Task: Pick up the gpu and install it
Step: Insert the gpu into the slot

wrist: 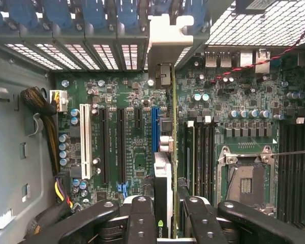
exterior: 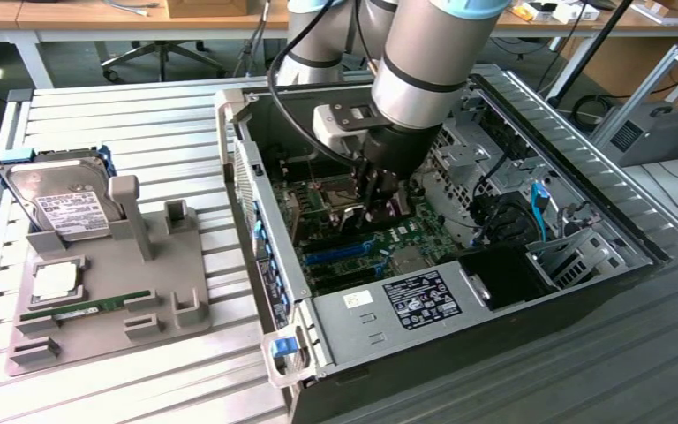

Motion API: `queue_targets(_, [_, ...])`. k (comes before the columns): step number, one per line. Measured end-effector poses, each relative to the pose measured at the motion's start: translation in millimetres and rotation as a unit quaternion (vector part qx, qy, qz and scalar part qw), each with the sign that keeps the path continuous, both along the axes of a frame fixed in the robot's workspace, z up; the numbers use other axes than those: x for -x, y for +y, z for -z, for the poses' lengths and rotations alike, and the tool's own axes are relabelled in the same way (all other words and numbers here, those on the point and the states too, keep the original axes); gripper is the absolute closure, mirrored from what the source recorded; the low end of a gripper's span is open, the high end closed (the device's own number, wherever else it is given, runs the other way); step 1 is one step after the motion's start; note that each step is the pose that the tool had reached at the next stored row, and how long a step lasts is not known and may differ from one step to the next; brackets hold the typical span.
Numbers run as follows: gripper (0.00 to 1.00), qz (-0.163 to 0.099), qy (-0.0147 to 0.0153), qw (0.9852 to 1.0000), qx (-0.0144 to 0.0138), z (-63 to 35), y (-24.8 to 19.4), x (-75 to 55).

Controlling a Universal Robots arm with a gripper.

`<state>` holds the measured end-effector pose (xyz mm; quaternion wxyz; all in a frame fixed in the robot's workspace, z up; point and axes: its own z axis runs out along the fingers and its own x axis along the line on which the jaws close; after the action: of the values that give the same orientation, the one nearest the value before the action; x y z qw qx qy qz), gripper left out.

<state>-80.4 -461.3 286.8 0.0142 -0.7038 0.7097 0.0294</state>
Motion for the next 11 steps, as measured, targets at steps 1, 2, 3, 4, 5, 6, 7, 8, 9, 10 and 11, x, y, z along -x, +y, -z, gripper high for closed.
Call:
queue_targets(1, [0.73, 0.000, 0.0000, 1.0000, 0.0000, 0.1, 0.0, 0.1])
queue_targets(2, [0.73, 0.000, 0.0000, 1.0000, -0.0001, 0.1, 0.0, 0.8])
queue_targets(3, [0.73, 0.000, 0.0000, 1.0000, -0.0001, 0.2, -0.1, 1.8])
queue_targets(4, [0.73, 0.000, 0.0000, 1.0000, 0.0000, 0.3, -0.1, 3.7])
queue_targets(5, [0.73, 0.000, 0.0000, 1.0000, -0.0001, 0.4, 0.0, 5.0])
queue_targets(6, [0.73, 0.000, 0.0000, 1.0000, 0.0000, 0.4, 0.0, 6.2])
queue_targets(7, [0.73, 0.000, 0.0000, 1.0000, 0.0000, 0.4, 0.0, 6.2])
queue_targets(8, [0.73, 0.000, 0.0000, 1.0000, -0.0001, 0.4, 0.0, 6.3])
queue_targets(9, [0.73, 0.000, 0.0000, 1.0000, -0.0001, 0.4, 0.0, 6.6])
queue_targets(10, [0.73, 0.000, 0.0000, 1.0000, -0.0001, 0.4, 0.0, 6.9])
queue_targets(11, [0.73, 0.000, 0.0000, 1.0000, 0.0000, 0.4, -0.3, 7.0])
